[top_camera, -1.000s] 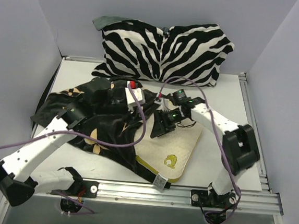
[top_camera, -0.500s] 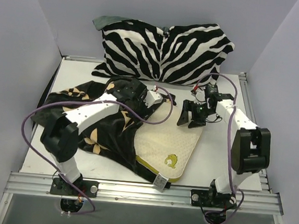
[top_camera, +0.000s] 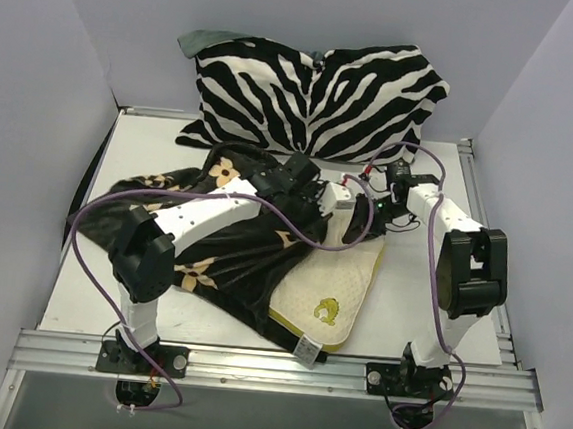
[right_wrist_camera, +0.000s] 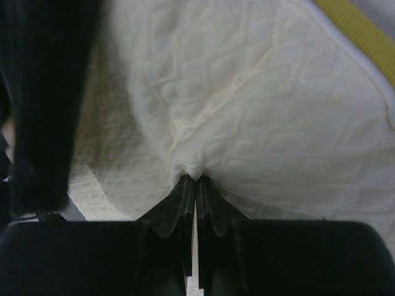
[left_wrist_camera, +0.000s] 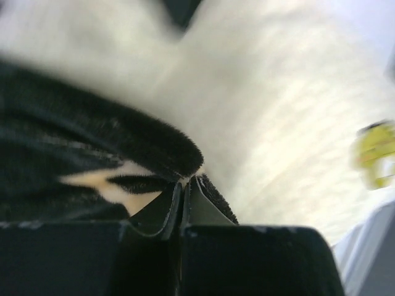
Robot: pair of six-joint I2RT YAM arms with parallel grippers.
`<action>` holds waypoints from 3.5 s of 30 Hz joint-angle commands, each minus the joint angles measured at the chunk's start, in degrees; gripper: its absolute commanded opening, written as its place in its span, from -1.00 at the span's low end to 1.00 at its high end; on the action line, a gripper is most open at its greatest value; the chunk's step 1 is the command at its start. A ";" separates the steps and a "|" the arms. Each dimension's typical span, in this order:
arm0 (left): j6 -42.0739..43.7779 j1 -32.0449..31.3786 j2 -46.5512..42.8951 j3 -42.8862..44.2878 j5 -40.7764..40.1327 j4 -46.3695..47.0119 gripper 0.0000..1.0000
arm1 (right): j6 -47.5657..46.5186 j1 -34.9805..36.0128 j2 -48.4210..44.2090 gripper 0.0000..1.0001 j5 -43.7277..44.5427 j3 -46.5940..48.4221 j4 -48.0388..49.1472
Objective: Put the pillow into the pillowcase
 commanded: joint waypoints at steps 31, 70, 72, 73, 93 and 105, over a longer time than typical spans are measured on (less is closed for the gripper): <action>-9.96 6.46 18.94 31.85 3.57 -1.01 0.89 | 1.89 -5.23 3.29 0.36 0.51 8.37 -3.35; 21.82 4.09 2.94 18.49 21.76 -9.53 0.95 | 11.49 -6.81 -7.24 0.15 -14.01 -4.83 7.55; 25.61 0.49 4.52 19.45 19.83 -11.03 0.95 | 10.43 -8.65 -7.16 0.32 -12.69 -3.42 6.41; 30.07 -0.74 6.97 20.15 17.47 -13.13 0.95 | 9.38 -8.92 -6.81 0.41 -11.81 -1.93 5.97; 64.11 1.35 20.72 27.65 28.68 -41.08 -1.00 | 3.49 -6.92 9.53 0.76 1.11 11.43 4.82; 75.64 2.59 7.52 15.68 29.49 -43.73 -1.00 | 2.52 6.36 24.04 0.74 1.91 24.71 5.70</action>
